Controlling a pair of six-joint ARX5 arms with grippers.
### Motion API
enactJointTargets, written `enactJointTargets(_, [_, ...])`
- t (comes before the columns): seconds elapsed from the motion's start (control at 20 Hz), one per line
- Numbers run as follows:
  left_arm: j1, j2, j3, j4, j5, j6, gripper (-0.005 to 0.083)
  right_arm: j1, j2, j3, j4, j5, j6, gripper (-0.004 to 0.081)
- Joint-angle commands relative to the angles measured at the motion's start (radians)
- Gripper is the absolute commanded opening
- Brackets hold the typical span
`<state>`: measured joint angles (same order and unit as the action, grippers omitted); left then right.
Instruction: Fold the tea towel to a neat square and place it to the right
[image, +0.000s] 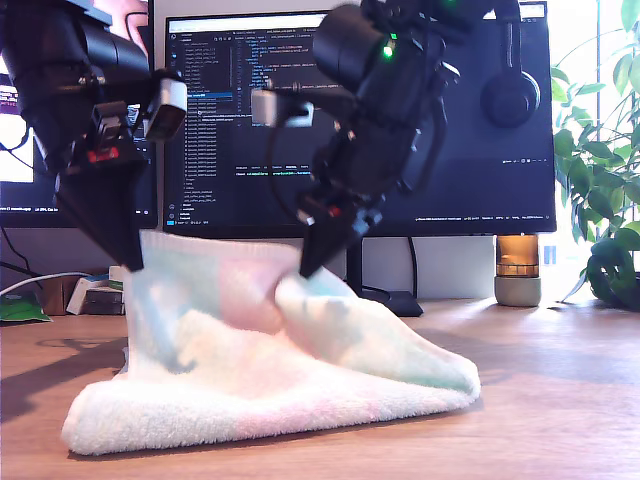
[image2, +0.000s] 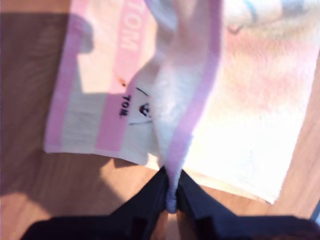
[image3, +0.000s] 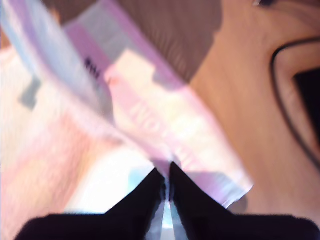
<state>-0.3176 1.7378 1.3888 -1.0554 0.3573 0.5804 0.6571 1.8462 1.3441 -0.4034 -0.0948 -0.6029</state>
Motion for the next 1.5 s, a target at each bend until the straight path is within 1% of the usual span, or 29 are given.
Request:
enactJointTargets(0.0, [0.01,-0.005,0.046,-0.019,0.002,-0.007,-0.0024,0.005,0.003,0.008,0.002,-0.004,-0.013,-0.0012])
enactJointTargets(0.1, [0.018,-0.005,0.114,-0.071,0.029,-0.034,-0.0024,-0.004,0.003,0.008,0.002,-0.004,-0.027,-0.0012])
enactJointTargets(0.15, [0.021,-0.005,0.143,-0.108,0.065,-0.04,-0.0024,-0.007,0.003,0.008,0.002,-0.005,-0.027,-0.0012])
enactJointTargets(0.2, [0.024,-0.005,0.161,-0.125,0.084,-0.04,-0.0024,-0.013,0.003,0.008,0.002,-0.008,-0.027,-0.0012])
enactJointTargets(0.3, [0.024,-0.003,0.163,-0.124,0.092,-0.043,-0.0024,-0.016,0.003,0.008,0.002,-0.013,-0.026,-0.0012])
enactJointTargets(0.5, [0.024,0.05,0.163,-0.146,0.134,-0.055,-0.0024,-0.016,0.003,0.008,0.003,-0.02,-0.027,-0.0012])
enactJointTargets(0.75, [0.024,0.156,0.163,-0.151,0.132,-0.051,-0.0024,-0.016,0.003,0.008,0.039,-0.019,-0.026,-0.0012])
enactJointTargets(1.0, [0.045,0.214,0.163,-0.139,0.065,-0.053,-0.0024,-0.016,0.008,0.008,0.082,-0.019,-0.027,-0.0012])
enactJointTargets(1.3, [0.089,0.219,0.163,-0.125,0.053,-0.064,-0.0024,-0.016,0.031,0.008,0.11,-0.016,-0.027,-0.0012])
enactJointTargets(1.45, [0.094,0.219,0.162,-0.088,0.054,-0.066,-0.0024,-0.016,0.061,0.008,0.115,0.005,-0.031,-0.0012])
